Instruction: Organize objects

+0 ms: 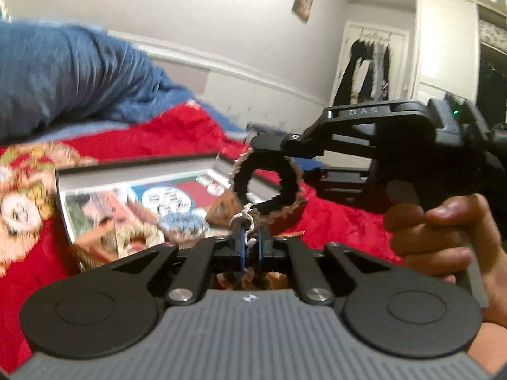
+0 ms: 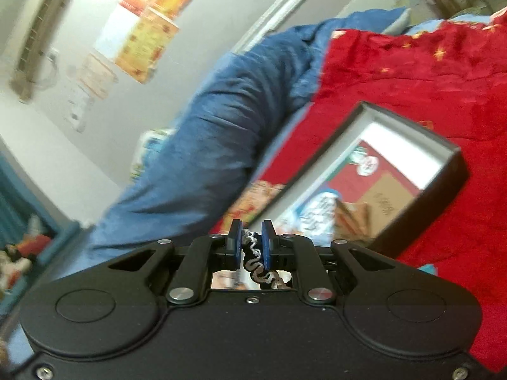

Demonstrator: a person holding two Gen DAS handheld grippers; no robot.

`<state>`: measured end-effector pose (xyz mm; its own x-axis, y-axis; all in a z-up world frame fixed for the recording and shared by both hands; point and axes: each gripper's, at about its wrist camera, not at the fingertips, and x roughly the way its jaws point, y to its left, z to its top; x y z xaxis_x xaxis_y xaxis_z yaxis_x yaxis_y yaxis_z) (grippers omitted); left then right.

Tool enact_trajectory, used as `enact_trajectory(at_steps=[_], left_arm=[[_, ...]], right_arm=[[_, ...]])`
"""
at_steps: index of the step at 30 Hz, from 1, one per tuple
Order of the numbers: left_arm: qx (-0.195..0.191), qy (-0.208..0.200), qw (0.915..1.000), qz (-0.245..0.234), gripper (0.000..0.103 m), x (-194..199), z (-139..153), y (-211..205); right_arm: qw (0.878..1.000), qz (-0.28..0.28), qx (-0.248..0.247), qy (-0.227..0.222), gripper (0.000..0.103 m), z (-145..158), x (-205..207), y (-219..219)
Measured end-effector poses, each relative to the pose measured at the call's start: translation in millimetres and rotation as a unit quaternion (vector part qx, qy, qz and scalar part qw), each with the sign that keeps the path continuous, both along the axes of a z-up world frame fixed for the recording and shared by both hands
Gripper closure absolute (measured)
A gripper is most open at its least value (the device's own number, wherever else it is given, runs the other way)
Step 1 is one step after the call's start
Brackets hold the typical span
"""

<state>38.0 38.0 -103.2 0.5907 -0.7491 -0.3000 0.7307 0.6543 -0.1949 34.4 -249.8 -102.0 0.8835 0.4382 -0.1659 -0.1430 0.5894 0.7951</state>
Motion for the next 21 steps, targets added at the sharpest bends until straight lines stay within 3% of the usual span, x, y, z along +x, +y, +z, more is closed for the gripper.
enact_trajectory(at_steps=[8, 12, 14, 16, 18, 20, 21], left_arm=[[-0.051, -0.036, 0.998, -0.005, 0.093, -1, 15, 17], [-0.07, -0.011, 0.9971, -0.028, 0.093, 15, 17, 24], [-0.039, -0.002, 0.998, -0.05, 0.093, 18, 9, 13], [0.025, -0.006, 0.9988, -0.042, 0.093, 17, -12, -8], [0.065, 0.028, 0.9966, -0.042, 0.093, 24, -28, -21], [0.038, 0.037, 0.998, -0.036, 0.093, 28, -21, -11], [0.019, 0.023, 0.9991, -0.031, 0.093, 27, -13, -4]], right_arm=[[1.0, 0.005, 0.007, -0.026, 0.09, 5, -2, -1], [0.999, 0.006, 0.006, -0.032, 0.09, 7, -3, 0], [0.999, 0.004, 0.006, -0.034, 0.09, 7, -3, 0], [0.999, -0.003, 0.004, -0.032, 0.09, 8, -4, 0], [1.0, -0.01, 0.005, -0.028, 0.09, 7, -5, -2], [1.0, -0.016, 0.007, -0.026, 0.09, 7, -7, -3], [0.999, -0.018, 0.007, -0.026, 0.09, 7, -7, -4]])
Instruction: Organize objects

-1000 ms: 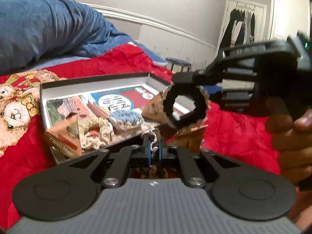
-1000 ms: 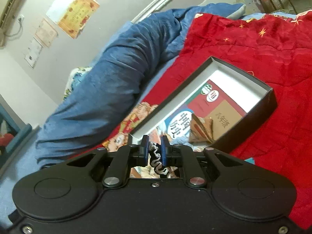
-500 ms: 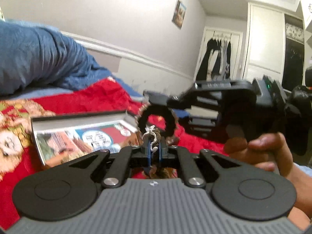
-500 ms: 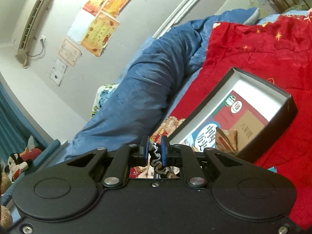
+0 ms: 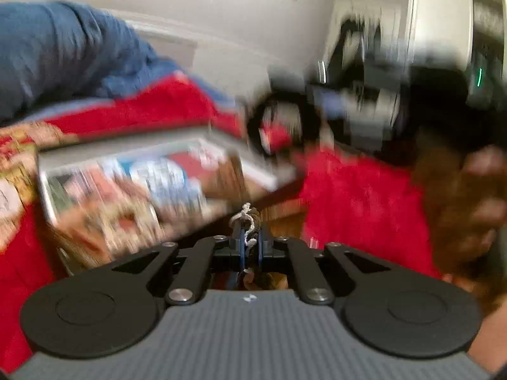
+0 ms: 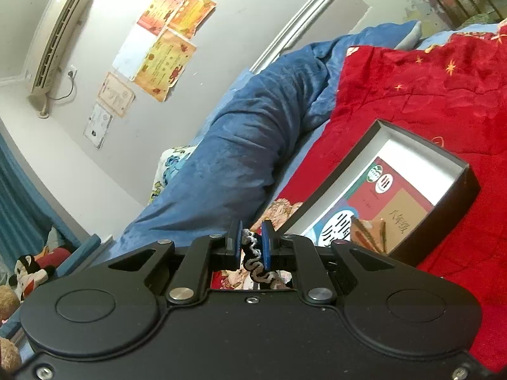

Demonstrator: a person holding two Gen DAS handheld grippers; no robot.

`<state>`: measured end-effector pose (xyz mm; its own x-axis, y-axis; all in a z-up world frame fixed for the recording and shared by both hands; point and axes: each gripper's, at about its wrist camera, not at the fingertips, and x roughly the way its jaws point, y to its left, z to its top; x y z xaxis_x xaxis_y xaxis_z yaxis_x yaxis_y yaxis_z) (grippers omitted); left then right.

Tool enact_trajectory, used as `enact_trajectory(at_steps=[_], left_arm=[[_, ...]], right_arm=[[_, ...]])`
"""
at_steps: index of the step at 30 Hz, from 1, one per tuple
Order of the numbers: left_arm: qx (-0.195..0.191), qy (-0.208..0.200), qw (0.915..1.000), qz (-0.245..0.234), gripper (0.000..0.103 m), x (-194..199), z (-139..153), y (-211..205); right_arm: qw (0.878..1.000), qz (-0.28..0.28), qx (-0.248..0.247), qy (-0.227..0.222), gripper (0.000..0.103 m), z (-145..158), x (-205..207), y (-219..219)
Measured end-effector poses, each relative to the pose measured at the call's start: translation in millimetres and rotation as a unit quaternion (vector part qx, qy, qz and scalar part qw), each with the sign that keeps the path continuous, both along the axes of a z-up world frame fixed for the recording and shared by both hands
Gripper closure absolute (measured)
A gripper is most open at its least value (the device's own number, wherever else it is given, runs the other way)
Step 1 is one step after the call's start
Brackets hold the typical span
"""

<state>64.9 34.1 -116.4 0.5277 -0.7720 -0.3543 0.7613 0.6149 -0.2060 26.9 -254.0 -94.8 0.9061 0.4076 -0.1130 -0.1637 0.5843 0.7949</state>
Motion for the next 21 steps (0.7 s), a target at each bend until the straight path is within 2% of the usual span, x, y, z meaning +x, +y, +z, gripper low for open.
enact_trajectory(at_steps=[1, 3, 4, 6, 8, 9, 12, 15, 18, 21], left_arm=[[-0.011, -0.023, 0.9997, 0.006, 0.093, -4, 7, 5], [0.003, -0.067, 0.9974, 0.026, 0.093, -13, 11, 4], [0.01, -0.078, 0.9962, 0.039, 0.093, -13, 7, 2], [0.023, -0.06, 0.9974, 0.034, 0.093, -4, 1, -2], [0.002, -0.017, 0.9998, 0.012, 0.093, 4, 2, 3], [-0.006, -0.018, 0.9998, 0.003, 0.093, 1, 5, 5], [-0.015, -0.063, 0.9979, 0.006, 0.093, -12, 7, 7], [-0.016, -0.068, 0.9975, 0.012, 0.093, -16, 6, 6], [-0.02, -0.082, 0.9956, 0.041, 0.093, -13, 9, 8], [-0.039, -0.092, 0.9929, 0.064, 0.093, -10, 14, 16]], right_arm=[[1.0, -0.001, 0.0, -0.002, 0.09, 0, 0, -1], [1.0, -0.003, 0.001, -0.006, 0.09, 1, -2, -3], [1.0, -0.003, 0.002, -0.007, 0.09, 0, -2, -3], [1.0, -0.004, 0.002, -0.004, 0.09, 0, -1, -3], [1.0, -0.001, -0.001, 0.0, 0.09, 0, 0, -1], [1.0, -0.002, -0.004, -0.001, 0.09, 0, 0, -1], [1.0, -0.004, -0.007, -0.004, 0.09, 2, -2, -1], [1.0, -0.005, -0.009, -0.004, 0.09, 2, -3, 0], [1.0, -0.002, -0.016, -0.005, 0.09, 3, -2, 1], [1.0, -0.001, -0.023, -0.01, 0.09, 7, -2, 4]])
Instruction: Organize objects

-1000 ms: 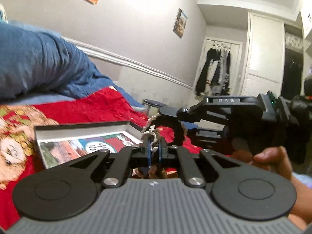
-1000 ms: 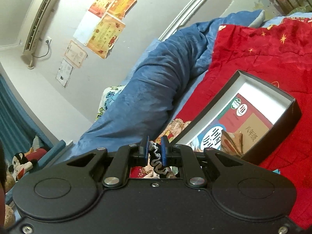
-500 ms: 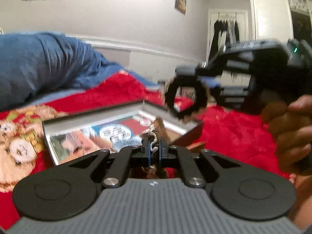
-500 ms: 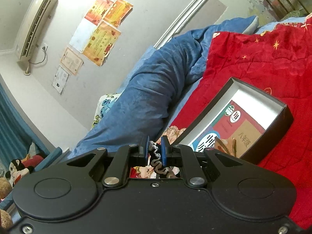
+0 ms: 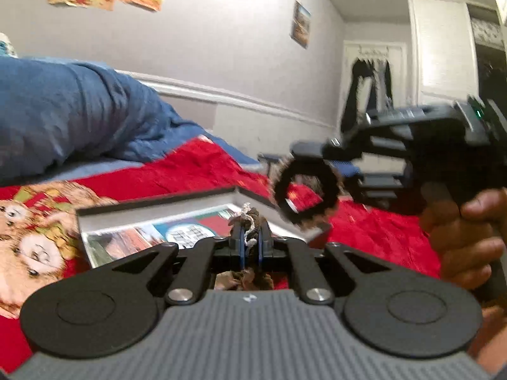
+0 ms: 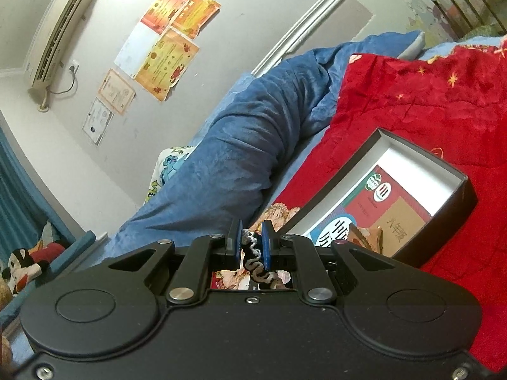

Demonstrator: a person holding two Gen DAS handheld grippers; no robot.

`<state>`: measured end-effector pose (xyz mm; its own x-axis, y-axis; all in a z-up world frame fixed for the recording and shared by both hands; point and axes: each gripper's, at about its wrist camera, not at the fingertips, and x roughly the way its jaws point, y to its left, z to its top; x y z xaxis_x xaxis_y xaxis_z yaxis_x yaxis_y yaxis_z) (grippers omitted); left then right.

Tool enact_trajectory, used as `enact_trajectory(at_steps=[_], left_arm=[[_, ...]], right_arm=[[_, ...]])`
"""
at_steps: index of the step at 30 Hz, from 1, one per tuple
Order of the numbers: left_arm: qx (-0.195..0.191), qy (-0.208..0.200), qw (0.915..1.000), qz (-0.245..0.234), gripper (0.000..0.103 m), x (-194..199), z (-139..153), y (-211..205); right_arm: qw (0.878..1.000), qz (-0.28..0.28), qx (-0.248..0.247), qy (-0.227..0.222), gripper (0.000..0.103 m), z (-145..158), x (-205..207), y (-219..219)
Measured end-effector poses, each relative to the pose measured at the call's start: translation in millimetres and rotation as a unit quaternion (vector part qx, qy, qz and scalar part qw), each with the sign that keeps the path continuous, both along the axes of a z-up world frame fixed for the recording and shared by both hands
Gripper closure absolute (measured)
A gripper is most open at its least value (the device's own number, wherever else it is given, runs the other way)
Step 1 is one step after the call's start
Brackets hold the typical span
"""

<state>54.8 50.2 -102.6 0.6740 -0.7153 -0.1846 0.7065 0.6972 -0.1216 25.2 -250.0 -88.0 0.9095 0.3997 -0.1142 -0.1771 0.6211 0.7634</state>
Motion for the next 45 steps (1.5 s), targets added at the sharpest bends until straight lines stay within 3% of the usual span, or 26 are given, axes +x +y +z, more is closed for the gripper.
enact_trajectory(at_steps=[9, 17, 27, 35, 39, 45], left_arm=[[0.009, -0.042, 0.9957, 0.082, 0.093, 13, 4, 7], [0.034, 0.034, 0.9883, 0.145, 0.093, 51, -1, 18], [0.029, 0.112, 0.9828, 0.144, 0.093, 77, -13, 29], [0.039, 0.124, 0.9825, 0.133, 0.093, 80, -17, 25], [0.039, 0.115, 0.983, 0.138, 0.093, 82, -21, 25], [0.021, 0.103, 0.9864, 0.126, 0.093, 85, -23, 32]], right_arm=[[1.0, -0.003, -0.028, 0.011, 0.09, 8, 11, 10], [0.998, 0.014, -0.057, 0.015, 0.09, 18, 43, 32], [0.991, 0.033, -0.119, 0.043, 0.09, 37, 75, 68], [0.988, 0.059, -0.13, 0.05, 0.09, 34, 103, 79], [0.99, 0.081, -0.101, 0.056, 0.09, 18, 116, 74], [0.994, 0.061, -0.058, 0.063, 0.09, 7, 131, 59]])
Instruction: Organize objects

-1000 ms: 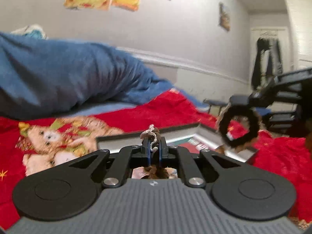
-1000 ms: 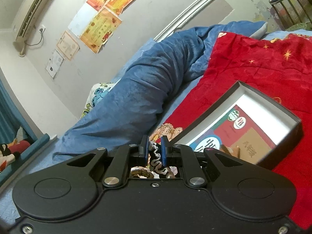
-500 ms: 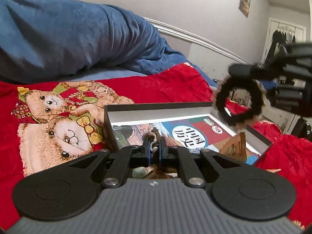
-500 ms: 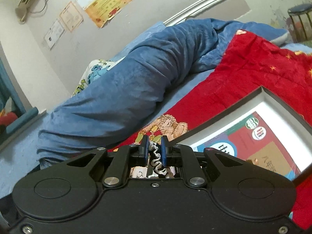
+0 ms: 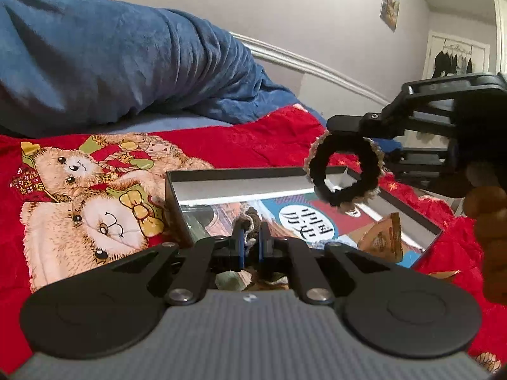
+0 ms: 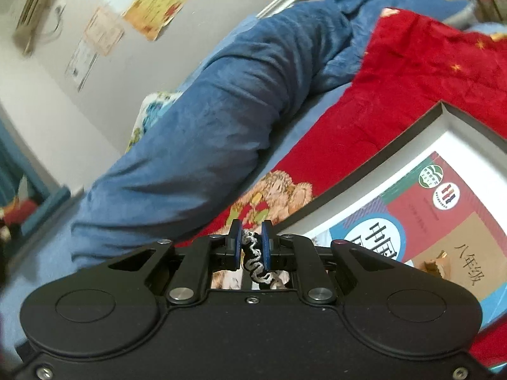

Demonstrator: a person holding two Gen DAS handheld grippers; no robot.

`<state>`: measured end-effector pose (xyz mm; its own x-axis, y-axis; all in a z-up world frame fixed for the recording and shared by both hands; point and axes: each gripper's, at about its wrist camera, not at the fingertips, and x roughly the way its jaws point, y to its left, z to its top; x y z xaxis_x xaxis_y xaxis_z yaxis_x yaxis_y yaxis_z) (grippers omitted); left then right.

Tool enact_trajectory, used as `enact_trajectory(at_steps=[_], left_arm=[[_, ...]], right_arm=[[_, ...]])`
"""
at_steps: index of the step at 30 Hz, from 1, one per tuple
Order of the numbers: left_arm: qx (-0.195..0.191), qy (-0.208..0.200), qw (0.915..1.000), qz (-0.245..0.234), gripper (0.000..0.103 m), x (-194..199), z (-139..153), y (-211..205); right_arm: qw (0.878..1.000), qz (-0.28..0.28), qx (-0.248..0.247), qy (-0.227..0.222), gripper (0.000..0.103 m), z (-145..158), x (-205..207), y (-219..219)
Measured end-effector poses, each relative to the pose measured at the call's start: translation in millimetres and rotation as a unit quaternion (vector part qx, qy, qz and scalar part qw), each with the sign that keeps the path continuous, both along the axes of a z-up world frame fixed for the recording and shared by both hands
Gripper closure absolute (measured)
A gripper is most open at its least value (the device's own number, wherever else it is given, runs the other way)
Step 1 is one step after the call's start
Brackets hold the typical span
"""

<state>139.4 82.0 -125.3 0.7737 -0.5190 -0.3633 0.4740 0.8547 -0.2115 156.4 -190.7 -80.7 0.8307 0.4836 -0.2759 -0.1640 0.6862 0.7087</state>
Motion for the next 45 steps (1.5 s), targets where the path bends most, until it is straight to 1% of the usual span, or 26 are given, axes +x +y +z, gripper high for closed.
enact_trajectory(at_steps=[1, 3, 7, 9, 11, 12, 15, 17, 19, 20, 21, 22, 23, 25, 27, 29, 30, 31, 33, 35, 37, 39, 45], left_arm=[[-0.006, -0.007, 0.9999, -0.003, 0.093, 0, 0, 2], [-0.007, -0.028, 0.9996, 0.004, 0.093, 1, 1, 3], [-0.003, -0.063, 0.9979, 0.019, 0.093, 3, 6, 6], [0.001, -0.066, 0.9975, 0.026, 0.093, 5, 7, 5], [0.014, -0.078, 0.9966, 0.024, 0.093, 3, 7, -1], [0.021, -0.088, 0.9957, 0.021, 0.093, 0, 8, -5], [0.021, -0.106, 0.994, 0.011, 0.092, -8, 10, -11], [0.02, -0.107, 0.994, 0.003, 0.092, -11, 11, -12], [0.019, -0.1, 0.9948, 0.002, 0.092, -9, 8, -11], [0.015, -0.09, 0.9959, 0.005, 0.092, -6, 6, -10], [0.008, -0.07, 0.9974, 0.011, 0.092, -2, 3, -8], [0.005, -0.059, 0.9981, 0.013, 0.092, 0, 0, -7], [0.008, -0.057, 0.9982, 0.016, 0.092, 2, -2, -8], [0.012, -0.051, 0.9985, 0.019, 0.092, 4, -4, -8], [0.009, -0.048, 0.9986, 0.017, 0.091, 5, -4, -6], [0.015, -0.043, 0.9988, 0.018, 0.09, 8, -6, -7], [0.019, -0.04, 0.9988, 0.018, 0.09, 8, -7, -8], [0.022, -0.037, 0.9989, 0.019, 0.09, 10, -8, -8], [0.024, -0.034, 0.999, 0.018, 0.09, 11, -9, -8], [0.029, -0.036, 0.9987, 0.021, 0.089, 8, -10, -9], [0.039, -0.041, 0.9981, 0.025, 0.088, 6, -9, -11], [0.045, -0.045, 0.9976, 0.026, 0.088, 4, -9, -12], [0.053, -0.047, 0.9971, 0.026, 0.088, 4, -9, -14]], right_arm=[[1.0, -0.006, -0.013, -0.005, 0.09, 1, 3, 2], [0.999, -0.018, -0.032, 0.002, 0.09, 1, 13, 9], [0.999, -0.004, -0.02, 0.03, 0.09, -10, 30, 16], [0.999, 0.003, -0.026, 0.029, 0.09, -13, 27, 17], [0.999, 0.018, -0.021, 0.027, 0.09, -10, 17, 16], [0.999, 0.021, -0.022, 0.021, 0.09, -5, 9, 15], [0.999, 0.014, -0.043, 0.0, 0.09, 15, -12, 16], [0.998, 0.003, -0.054, -0.021, 0.09, 27, -18, 17], [0.998, -0.012, -0.056, -0.04, 0.09, 33, -16, 18], [0.997, -0.017, -0.054, -0.045, 0.09, 32, -13, 18], [0.997, -0.019, -0.054, -0.047, 0.09, 31, -12, 18], [0.997, -0.022, -0.056, -0.045, 0.09, 26, -9, 19], [0.997, -0.025, -0.06, -0.038, 0.09, 20, -7, 20], [0.997, -0.028, -0.071, -0.013, 0.09, 5, 1, 24], [0.998, -0.022, -0.065, 0.008, 0.09, -13, 9, 24], [0.998, -0.01, -0.051, 0.029, 0.09, -27, 17, 22], [0.998, -0.012, -0.054, 0.034, 0.09, -30, 20, 22], [0.998, -0.011, -0.059, 0.035, 0.09, -32, 23, 23], [0.998, -0.009, -0.051, 0.033, 0.09, -34, 23, 22], [0.998, -0.01, -0.046, 0.033, 0.09, -35, 22, 22], [0.998, -0.014, -0.057, 0.036, 0.09, -36, 22, 24], [0.997, -0.017, -0.056, 0.042, 0.09, -38, 24, 24], [0.997, -0.03, -0.049, 0.049, 0.09, -40, 23, 20]])
